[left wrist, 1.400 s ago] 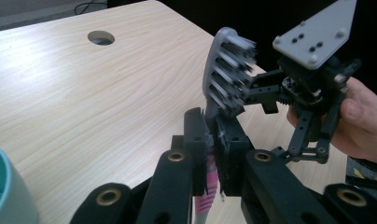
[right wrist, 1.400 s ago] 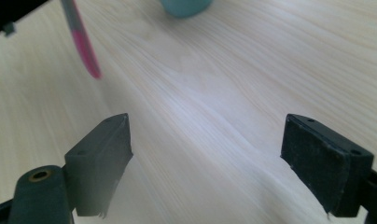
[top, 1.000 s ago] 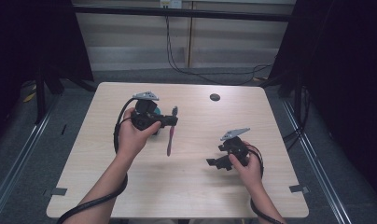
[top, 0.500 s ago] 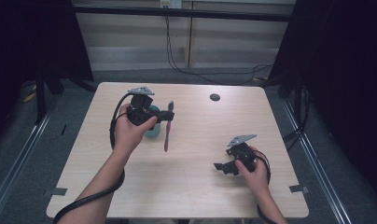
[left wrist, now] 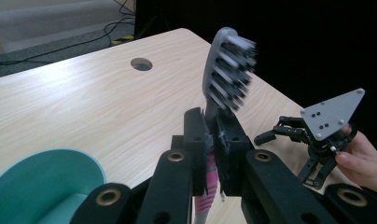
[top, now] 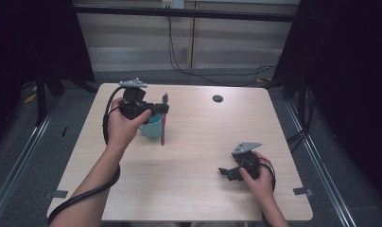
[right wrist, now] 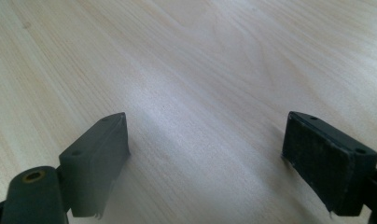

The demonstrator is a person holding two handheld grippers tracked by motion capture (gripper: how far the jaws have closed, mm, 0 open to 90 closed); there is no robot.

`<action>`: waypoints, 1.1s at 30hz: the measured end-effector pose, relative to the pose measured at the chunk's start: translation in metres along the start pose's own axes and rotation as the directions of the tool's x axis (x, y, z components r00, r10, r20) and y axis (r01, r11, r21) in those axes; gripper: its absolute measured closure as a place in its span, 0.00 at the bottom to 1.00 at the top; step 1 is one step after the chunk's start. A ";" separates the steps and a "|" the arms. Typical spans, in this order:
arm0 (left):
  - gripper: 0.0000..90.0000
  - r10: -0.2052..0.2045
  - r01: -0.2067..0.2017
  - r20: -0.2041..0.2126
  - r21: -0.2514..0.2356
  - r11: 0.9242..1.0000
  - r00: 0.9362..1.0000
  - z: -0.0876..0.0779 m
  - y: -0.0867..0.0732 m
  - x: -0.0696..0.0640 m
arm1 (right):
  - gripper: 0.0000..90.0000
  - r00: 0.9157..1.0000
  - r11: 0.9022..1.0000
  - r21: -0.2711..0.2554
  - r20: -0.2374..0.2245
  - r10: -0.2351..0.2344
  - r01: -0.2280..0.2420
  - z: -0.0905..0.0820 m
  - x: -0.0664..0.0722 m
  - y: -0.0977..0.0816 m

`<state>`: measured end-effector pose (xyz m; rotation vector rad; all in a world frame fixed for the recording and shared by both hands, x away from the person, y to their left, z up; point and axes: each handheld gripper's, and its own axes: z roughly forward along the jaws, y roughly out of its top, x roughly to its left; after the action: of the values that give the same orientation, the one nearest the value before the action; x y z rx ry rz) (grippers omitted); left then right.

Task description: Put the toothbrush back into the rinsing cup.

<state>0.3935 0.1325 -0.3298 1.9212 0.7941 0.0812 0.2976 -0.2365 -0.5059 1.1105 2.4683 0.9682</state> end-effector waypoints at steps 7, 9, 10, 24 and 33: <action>0.94 0.002 -0.002 0.003 -0.006 1.000 1.000 -0.001 0.007 0.004 | 0.15 1.000 0.998 -0.064 0.002 0.002 -0.002 0.000 0.000 -0.008; 0.94 -0.002 0.002 0.001 -0.018 1.000 1.000 0.000 0.012 0.005 | 0.15 1.000 0.997 -0.072 0.002 0.002 -0.001 0.000 0.000 -0.009; 0.94 0.001 -0.001 0.000 -0.019 1.000 1.000 0.000 0.015 0.005 | 0.15 1.000 0.997 -0.072 0.003 -0.001 0.001 0.000 0.000 -0.009; 0.94 -0.008 0.007 -0.024 -0.051 0.999 1.000 0.000 0.031 0.011 | 0.15 1.000 0.997 -0.075 -0.003 -0.013 0.013 0.001 -0.002 -0.009; 0.94 -0.007 0.006 -0.021 -0.065 0.998 1.000 -0.005 0.039 0.016 | 0.15 1.000 0.997 -0.075 -0.003 -0.013 0.013 0.001 -0.002 -0.009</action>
<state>0.4229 0.1350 -0.2998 1.8596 0.8025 0.1221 0.2941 -0.2416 -0.5124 1.0683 2.4176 1.0508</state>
